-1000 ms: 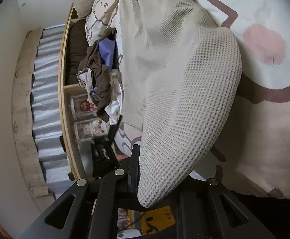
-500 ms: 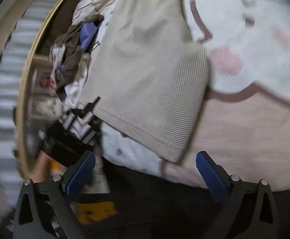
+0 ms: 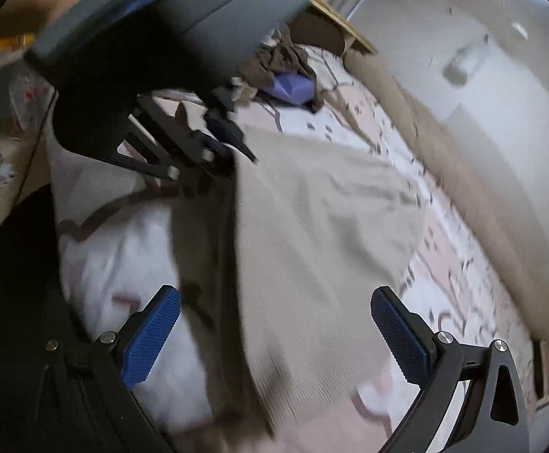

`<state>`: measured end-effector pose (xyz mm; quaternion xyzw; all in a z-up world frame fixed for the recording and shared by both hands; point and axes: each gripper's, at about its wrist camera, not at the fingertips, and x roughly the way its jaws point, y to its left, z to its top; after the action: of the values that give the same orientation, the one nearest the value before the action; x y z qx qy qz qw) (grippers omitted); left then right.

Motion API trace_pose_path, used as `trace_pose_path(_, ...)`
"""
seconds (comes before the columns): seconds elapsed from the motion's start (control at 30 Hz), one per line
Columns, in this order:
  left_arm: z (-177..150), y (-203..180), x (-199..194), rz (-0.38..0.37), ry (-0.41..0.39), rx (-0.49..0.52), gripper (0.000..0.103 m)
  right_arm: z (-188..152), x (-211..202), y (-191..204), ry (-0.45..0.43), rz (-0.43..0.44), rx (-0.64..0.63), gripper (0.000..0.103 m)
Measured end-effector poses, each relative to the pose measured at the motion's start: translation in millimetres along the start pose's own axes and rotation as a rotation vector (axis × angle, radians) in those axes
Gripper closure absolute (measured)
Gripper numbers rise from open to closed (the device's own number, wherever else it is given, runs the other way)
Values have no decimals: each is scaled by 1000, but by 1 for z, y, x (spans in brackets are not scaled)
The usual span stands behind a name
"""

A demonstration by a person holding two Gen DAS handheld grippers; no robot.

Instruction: Fold clothes

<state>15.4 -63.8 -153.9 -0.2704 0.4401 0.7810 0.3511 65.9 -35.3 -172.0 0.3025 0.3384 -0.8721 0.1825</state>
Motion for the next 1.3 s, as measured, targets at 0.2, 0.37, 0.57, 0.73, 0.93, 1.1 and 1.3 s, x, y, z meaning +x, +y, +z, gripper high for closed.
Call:
trace_pose_path(0.2,-5,10,0,-31,-22,-53,93,0,42,23,-3,-166,-105,2)
trace_pose_path(0.37,-13,-5,2,31,-23,16,89,-12,55,2,53,-226,-108,85)
trace_pose_path(0.57,-31,-40,4,207,-12,253,58,-10,36,-12,45,-148,-193,96)
trace_pose_path(0.73,-48,-36,9,267,26,319,42,-4,29,-25,43,-132,-221,96)
trace_pose_path(0.93,-54,-31,19,237,83,366,93,-7,36,-37,76,-129,-204,96)
trace_pose_path(1.1,-48,-20,8,206,80,261,93,-9,33,-31,79,-100,-217,96)
trace_pose_path(1.3,-17,19,-44,194,-33,-17,94,-3,4,-63,90,14,-109,97)
